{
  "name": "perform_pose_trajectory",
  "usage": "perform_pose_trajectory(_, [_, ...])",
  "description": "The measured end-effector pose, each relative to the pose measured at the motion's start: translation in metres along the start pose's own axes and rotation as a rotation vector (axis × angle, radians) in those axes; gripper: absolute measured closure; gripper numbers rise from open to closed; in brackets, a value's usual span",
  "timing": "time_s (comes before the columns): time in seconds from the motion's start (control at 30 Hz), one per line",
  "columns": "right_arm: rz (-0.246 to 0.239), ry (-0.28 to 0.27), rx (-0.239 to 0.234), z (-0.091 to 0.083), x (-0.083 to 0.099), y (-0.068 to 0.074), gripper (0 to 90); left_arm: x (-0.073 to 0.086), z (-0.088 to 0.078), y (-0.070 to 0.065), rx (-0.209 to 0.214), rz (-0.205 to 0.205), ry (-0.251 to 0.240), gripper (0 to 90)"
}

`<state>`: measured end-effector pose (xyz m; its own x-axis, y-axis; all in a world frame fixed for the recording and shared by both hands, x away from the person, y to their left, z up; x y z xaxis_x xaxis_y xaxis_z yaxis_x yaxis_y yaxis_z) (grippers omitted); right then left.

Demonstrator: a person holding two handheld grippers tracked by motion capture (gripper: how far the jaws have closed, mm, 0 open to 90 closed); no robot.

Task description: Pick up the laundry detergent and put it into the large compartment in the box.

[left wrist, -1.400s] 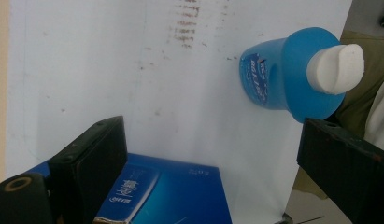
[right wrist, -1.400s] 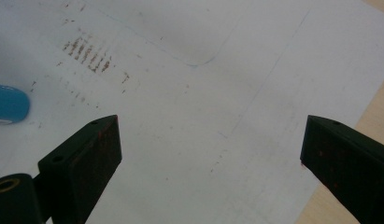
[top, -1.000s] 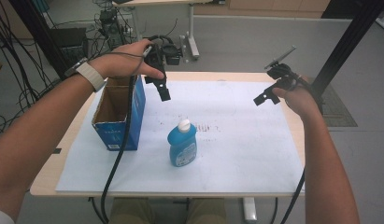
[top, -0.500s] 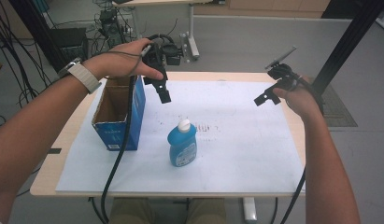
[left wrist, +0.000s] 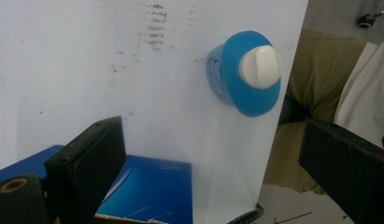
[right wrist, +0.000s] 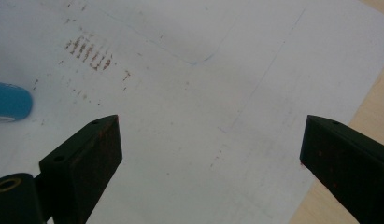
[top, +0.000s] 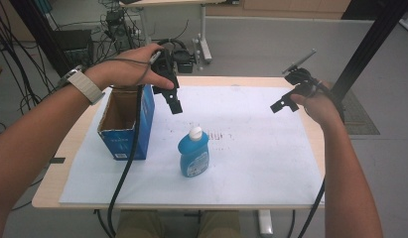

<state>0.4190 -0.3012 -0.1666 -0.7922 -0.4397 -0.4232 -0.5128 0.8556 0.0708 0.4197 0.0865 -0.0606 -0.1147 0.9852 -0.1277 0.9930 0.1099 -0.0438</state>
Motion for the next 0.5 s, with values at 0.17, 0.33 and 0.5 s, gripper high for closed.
perform_pose_trajectory(0.17, [-0.002, -0.001, 0.0, 0.0, 0.0, 0.001, 5.4, -0.006, 0.001, -0.007, 0.005, 0.024, 0.007, 7.8])
perform_pose_trajectory(0.33, [-0.003, -0.001, -0.001, 0.0, 0.001, 0.002, 5.4, -0.009, 0.004, -0.015, 0.004, 0.03, 0.004, 7.8])
perform_pose_trajectory(0.5, [0.002, 0.0, -0.004, 0.002, 0.002, 0.002, 5.4, -0.015, 0.009, -0.02, -0.002, -0.031, 0.021, 8.0])
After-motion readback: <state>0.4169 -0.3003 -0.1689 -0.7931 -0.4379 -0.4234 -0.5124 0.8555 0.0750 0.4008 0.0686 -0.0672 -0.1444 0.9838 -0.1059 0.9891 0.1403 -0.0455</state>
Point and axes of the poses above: each handheld gripper's, and its own axes: z roughly forward along the jaws, x roughly out of its underside, y roughly to its left, the point moved 4 cm from there along z, roughly forward along the jaws, and after that the axes turned 3 degrees about z, right-handed, at the moved point
